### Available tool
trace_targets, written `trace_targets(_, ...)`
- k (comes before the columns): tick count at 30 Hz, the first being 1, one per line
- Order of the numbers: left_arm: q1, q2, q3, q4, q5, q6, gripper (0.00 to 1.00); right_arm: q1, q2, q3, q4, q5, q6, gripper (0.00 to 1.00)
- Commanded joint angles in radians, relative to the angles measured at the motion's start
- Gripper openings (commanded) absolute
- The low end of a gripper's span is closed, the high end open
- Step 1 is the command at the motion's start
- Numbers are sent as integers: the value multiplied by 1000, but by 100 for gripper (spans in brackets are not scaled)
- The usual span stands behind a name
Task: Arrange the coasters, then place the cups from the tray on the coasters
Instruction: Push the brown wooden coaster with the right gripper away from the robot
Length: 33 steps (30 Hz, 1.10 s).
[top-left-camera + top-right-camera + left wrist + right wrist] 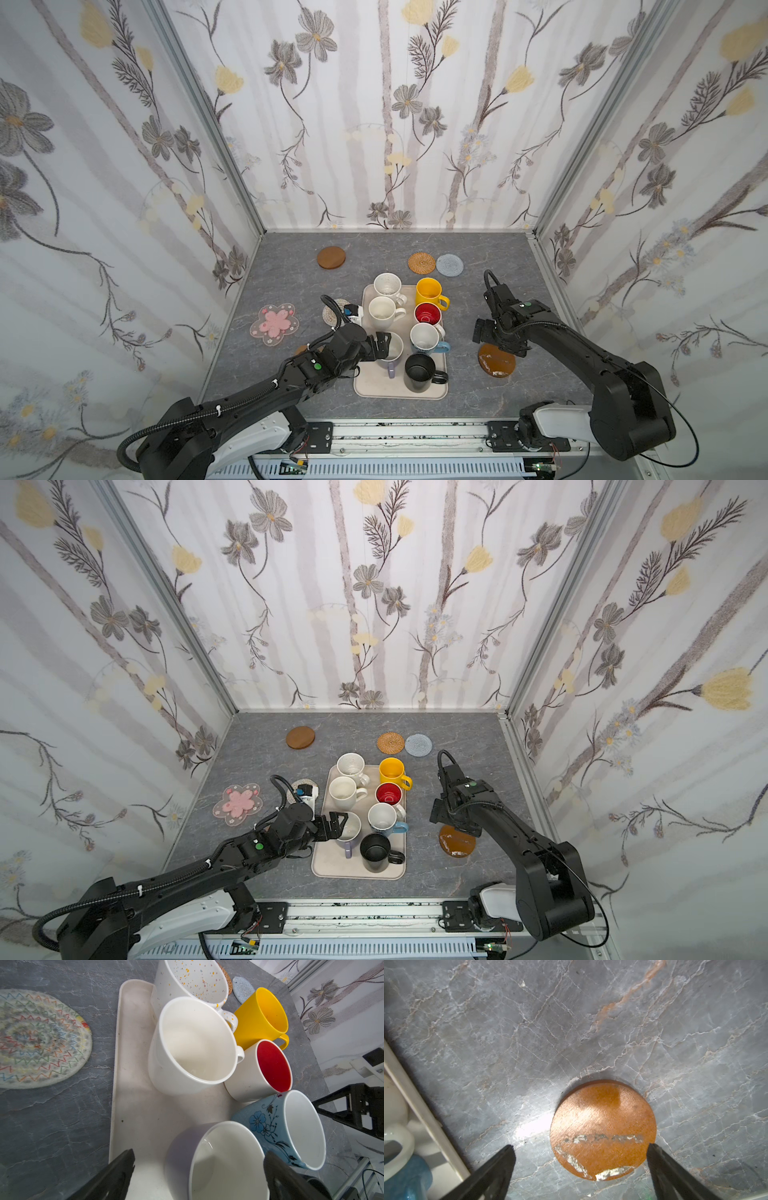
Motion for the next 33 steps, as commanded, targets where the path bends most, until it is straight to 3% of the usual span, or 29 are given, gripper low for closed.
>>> trace_targets(1, 5, 12, 9, 16, -1, -5, 100, 6, -61, -41, -29, -21, 21, 100)
trace_targets(18, 7, 10, 4, 16, 0, -3, 100, 91, -188, -286, 53, -83, 150, 100)
trace_targets(33, 12, -26, 15, 15, 1, -6, 100, 81, -78, -219, 118, -41, 115, 100)
